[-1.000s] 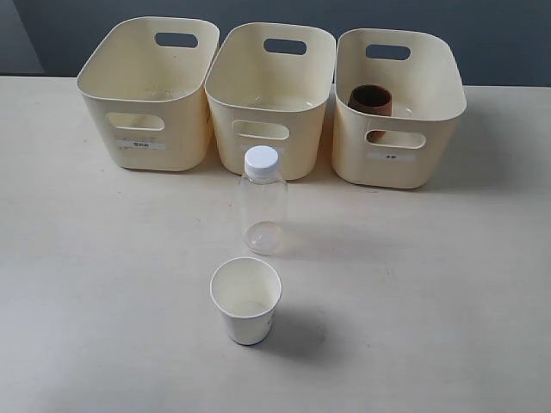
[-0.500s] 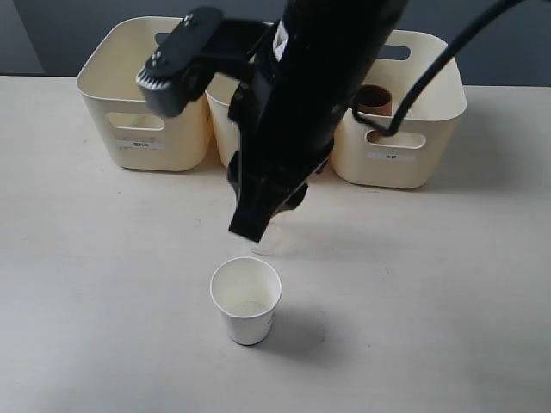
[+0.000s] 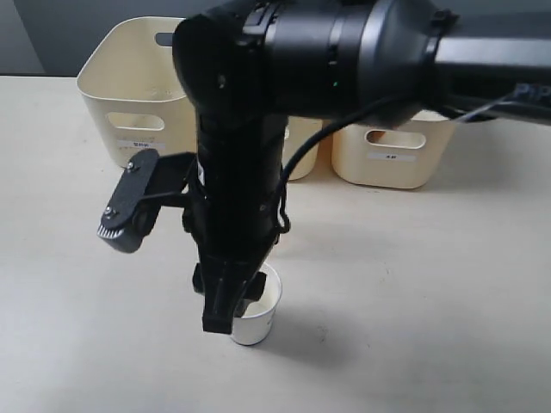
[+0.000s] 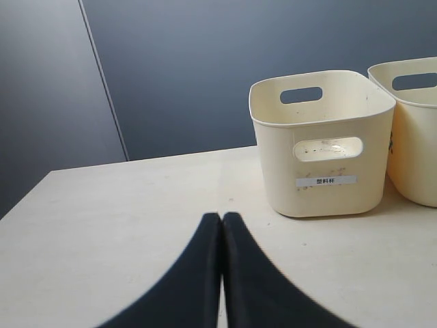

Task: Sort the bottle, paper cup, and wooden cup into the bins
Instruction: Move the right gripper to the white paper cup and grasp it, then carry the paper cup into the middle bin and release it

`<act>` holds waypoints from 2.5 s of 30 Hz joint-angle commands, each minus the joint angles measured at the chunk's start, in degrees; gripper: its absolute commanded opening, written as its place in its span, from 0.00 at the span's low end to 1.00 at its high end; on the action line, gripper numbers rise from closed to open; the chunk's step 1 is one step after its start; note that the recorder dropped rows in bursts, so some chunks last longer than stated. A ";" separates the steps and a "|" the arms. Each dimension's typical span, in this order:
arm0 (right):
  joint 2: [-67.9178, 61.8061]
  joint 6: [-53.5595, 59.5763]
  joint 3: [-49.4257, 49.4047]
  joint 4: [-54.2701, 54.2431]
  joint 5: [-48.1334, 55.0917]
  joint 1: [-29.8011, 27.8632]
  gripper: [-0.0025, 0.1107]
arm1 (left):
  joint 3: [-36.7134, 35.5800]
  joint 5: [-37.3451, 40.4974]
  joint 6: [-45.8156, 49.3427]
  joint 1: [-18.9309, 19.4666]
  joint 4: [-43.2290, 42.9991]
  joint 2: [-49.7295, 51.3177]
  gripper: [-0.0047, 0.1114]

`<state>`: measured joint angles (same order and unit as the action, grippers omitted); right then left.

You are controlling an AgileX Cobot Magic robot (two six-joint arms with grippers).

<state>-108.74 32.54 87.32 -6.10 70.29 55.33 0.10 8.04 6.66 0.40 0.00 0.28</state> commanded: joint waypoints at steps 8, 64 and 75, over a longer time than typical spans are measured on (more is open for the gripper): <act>-3.31 0.89 -0.37 1.43 -0.33 0.67 0.50 | -0.10 -0.29 -0.08 0.03 0.00 -0.28 0.04; 20.53 -0.64 -0.25 2.39 -24.50 -22.05 0.02 | -0.10 -0.29 -0.08 0.03 0.00 -0.28 0.04; 3.87 -0.11 6.81 -0.61 -32.78 -28.86 0.02 | -0.10 -0.29 -0.08 0.03 0.00 -0.28 0.04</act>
<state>-102.90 32.10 90.97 -5.97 36.01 27.81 0.10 8.04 6.66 0.40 0.00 0.28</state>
